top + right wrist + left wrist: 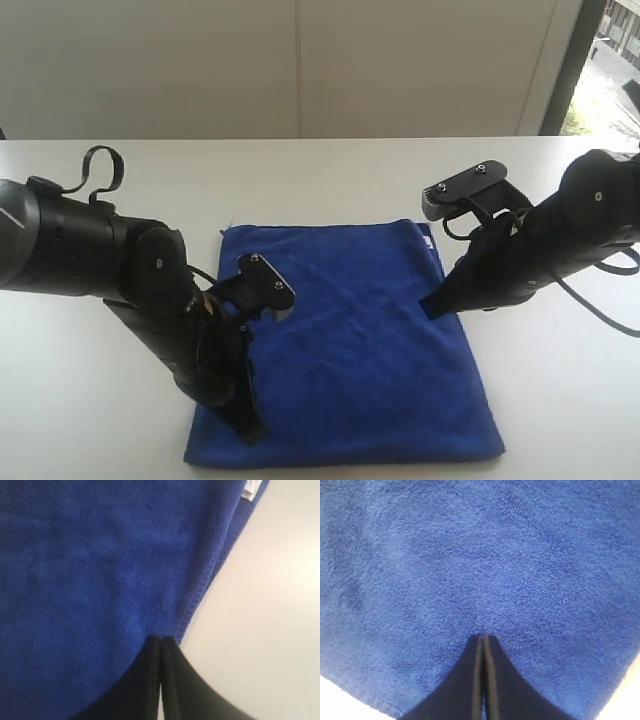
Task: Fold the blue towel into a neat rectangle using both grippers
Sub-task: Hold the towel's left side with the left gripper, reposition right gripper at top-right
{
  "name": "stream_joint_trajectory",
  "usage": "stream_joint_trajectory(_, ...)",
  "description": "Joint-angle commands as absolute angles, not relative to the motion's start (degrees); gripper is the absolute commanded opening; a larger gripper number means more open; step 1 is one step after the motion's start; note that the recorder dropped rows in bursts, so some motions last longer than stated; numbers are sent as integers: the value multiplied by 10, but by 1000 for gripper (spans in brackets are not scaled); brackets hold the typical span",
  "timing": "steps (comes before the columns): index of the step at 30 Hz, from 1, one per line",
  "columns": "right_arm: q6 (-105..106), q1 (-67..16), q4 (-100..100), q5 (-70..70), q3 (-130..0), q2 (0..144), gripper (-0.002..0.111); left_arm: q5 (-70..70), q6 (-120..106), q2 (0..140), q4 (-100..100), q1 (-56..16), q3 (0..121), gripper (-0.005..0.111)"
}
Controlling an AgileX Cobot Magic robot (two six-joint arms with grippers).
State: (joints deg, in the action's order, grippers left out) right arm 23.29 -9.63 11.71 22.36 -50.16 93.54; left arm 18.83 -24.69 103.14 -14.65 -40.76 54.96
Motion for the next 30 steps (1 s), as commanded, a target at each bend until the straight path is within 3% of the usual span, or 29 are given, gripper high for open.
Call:
stream_joint_trajectory(1,227,-97,115,206,-501,932,0,214,-235,1019,-121,-405,508,0)
stream_joint_trajectory(11,207,-94,115,107,-515,937,0,180,-235,959,-132,-407,504,0)
stream_joint_trajectory(30,244,-53,121,199,-797,1203,0,97,-224,974,-146,-407,504,0)
